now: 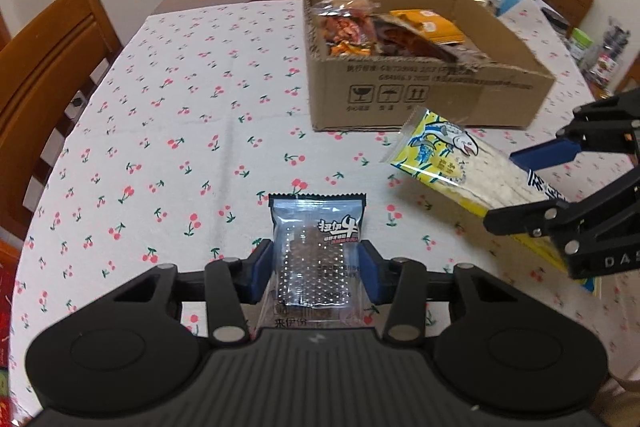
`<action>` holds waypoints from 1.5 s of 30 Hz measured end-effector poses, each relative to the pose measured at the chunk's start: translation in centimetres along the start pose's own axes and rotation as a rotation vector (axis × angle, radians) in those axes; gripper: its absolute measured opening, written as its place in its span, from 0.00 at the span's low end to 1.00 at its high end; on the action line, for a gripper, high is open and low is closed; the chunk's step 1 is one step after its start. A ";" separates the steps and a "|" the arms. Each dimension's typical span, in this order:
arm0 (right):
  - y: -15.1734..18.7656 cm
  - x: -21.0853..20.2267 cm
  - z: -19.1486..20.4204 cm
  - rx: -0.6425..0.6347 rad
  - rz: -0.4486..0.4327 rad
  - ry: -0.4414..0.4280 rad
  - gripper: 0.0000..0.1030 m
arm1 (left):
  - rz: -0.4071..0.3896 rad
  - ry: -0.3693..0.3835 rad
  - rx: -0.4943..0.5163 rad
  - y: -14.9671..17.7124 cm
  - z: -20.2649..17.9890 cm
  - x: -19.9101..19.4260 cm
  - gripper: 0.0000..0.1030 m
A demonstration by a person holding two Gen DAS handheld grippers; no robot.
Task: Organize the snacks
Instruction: 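Carry both packets into the box and open both tools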
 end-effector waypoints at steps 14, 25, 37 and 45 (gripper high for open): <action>-1.5 -7.0 -3.8 0.004 -0.101 0.079 0.58 | 0.009 0.118 0.149 -3.2 -2.8 -5.0 0.43; -4.9 -5.7 -11.8 0.089 -0.149 0.207 0.58 | -0.025 0.162 0.195 -6.3 -4.9 -5.2 0.43; -6.6 -0.9 -18.7 0.175 -0.129 0.291 0.71 | -0.054 0.173 0.219 -10.2 -6.0 -3.9 0.43; -4.2 -2.7 -16.7 0.269 -0.154 0.280 0.97 | -0.092 0.195 0.264 -14.0 -7.8 -3.2 0.43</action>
Point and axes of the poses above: each gripper's, at about its wrist camera, not at the fingertips, and x roughly the way its jaws point, z to its left, y to its underside, the point moved 9 cm from there along x, roughly the way its jaws point, and after that the axes turned 9 degrees about -x, right-handed, at the moved point
